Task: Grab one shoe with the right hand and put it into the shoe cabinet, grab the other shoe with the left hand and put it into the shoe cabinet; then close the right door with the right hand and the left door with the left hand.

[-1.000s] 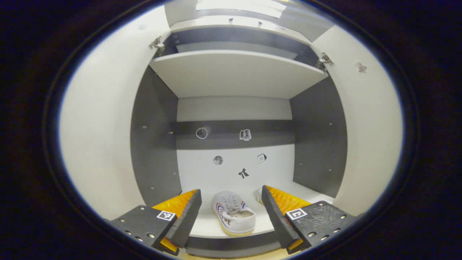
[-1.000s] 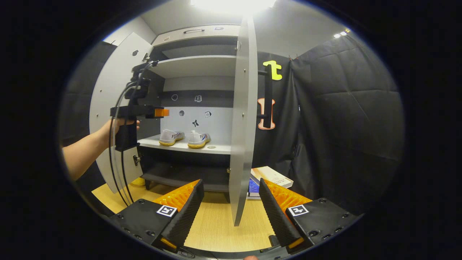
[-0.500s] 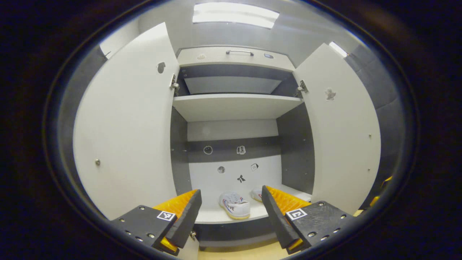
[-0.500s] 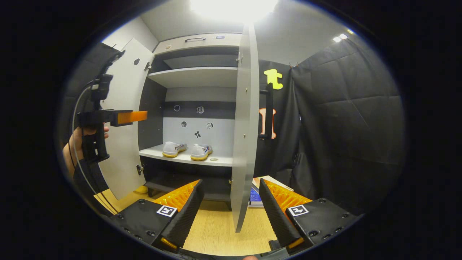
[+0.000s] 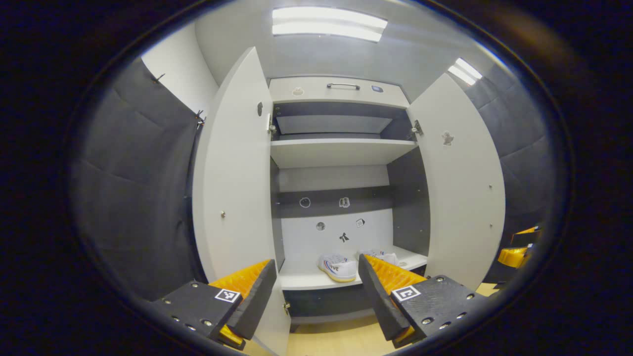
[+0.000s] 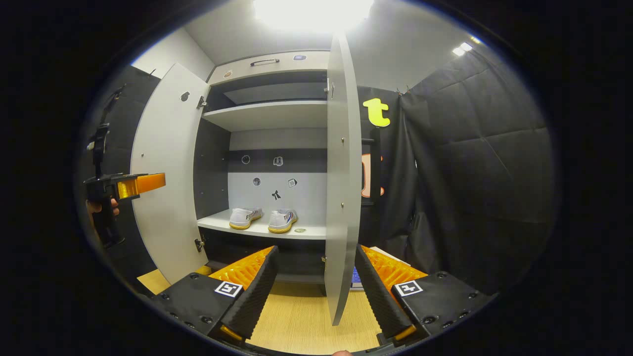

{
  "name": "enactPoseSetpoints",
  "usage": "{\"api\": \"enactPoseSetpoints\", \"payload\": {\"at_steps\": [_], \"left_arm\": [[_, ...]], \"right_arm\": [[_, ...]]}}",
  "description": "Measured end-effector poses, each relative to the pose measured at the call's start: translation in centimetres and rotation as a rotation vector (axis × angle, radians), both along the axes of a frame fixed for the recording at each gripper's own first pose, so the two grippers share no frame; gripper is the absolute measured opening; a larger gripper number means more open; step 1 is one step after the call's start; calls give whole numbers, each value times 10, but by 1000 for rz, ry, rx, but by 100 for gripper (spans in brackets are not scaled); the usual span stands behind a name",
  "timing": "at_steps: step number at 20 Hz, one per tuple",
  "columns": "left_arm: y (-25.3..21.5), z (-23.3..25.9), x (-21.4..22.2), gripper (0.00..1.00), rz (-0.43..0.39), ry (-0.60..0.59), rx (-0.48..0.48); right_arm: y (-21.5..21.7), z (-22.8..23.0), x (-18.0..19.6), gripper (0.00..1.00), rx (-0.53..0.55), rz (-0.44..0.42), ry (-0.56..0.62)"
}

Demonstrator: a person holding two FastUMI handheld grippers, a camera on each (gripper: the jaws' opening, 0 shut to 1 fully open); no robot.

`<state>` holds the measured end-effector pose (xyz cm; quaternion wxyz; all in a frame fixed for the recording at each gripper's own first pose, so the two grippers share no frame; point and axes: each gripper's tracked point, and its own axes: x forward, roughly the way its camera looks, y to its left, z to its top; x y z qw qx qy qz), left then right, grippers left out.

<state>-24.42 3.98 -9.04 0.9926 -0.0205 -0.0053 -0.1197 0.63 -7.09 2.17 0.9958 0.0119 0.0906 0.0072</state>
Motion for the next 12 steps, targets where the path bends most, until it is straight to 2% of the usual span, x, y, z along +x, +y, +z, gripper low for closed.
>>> {"api": "enactPoseSetpoints", "payload": {"at_steps": [3, 6, 8, 9, 12], "left_arm": [[14, -6, -12, 95, 13, 19, -12], [26, -14, -20, 94, 27, 38, -8], [31, -21, -26, 95, 32, 52, -7], [32, -22, -29, 95, 30, 58, -13], [33, -21, -36, 95, 25, 62, -25]], "right_arm": [[-12, 2, -1, 93, -2, -20, 11], [-32, 6, -2, 96, -7, -58, 17], [-51, 12, 1, 92, -26, -102, 16], [-61, 15, 3, 96, -30, -125, 15], [-88, 28, 11, 95, -27, -191, 2]]}}
